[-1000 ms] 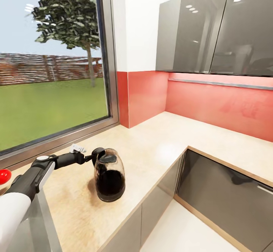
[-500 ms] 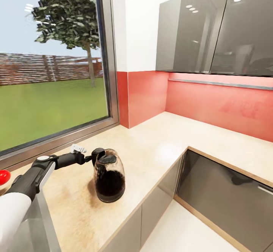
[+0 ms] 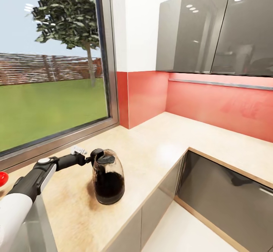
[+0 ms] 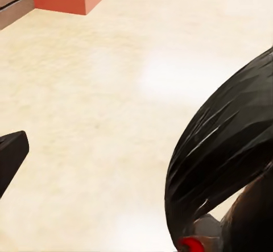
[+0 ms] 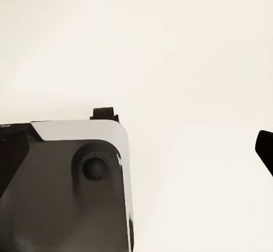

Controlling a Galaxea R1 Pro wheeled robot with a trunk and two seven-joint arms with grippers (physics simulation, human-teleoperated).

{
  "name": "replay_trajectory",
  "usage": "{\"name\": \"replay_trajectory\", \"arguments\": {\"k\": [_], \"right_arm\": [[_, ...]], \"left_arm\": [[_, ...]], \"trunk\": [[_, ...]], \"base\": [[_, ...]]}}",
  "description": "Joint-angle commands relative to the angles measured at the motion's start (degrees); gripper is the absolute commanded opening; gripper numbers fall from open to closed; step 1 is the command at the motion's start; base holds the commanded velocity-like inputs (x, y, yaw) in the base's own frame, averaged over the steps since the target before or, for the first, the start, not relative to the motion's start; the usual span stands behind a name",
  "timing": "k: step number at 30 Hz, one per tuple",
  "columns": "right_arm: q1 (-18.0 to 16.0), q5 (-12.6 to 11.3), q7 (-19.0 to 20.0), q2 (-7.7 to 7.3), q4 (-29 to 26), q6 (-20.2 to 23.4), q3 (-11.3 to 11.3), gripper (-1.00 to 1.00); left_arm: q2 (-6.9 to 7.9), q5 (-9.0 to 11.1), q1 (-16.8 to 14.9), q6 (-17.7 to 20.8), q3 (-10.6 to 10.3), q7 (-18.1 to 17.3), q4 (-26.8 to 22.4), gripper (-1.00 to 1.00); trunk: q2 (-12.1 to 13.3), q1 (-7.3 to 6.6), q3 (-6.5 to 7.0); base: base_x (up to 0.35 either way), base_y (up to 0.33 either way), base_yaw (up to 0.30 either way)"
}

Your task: Set up a coffee station on the kitchen countertop: keep the coffee maker on the countertop, move the bottle of coffee from the kitchen shelf to the counter next to the coffee maker, place a paper coffee filter on top of the coffee maker, put the saucer next to the coffee maker with the coffee cup on the saucer, and place the electric kettle next to the coffee maker.

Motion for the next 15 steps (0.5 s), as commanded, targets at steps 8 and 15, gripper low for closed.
{"name": "replay_trajectory", "arguments": {"k": [8,15], "right_arm": [[-0.1,0.6,-0.2,-0.01,0.1,-0.2,-0.4,1.00],[-0.1,0.6,-0.2,-0.01,0.1,-0.2,-0.5,1.00]], "left_arm": [[0.01,0.6,-0.1,0.2,-0.2,1.5,0.2,1.00],[-0.12,0.6,-0.1,0.0,-0.2,1.6,1.5,1.00]], "trunk": [[-0.1,0.03,-0.11],[-0.1,0.03,-0.11]], "base": [[0.044,0.000,0.000],[0.001,0.000,0.000]]}}
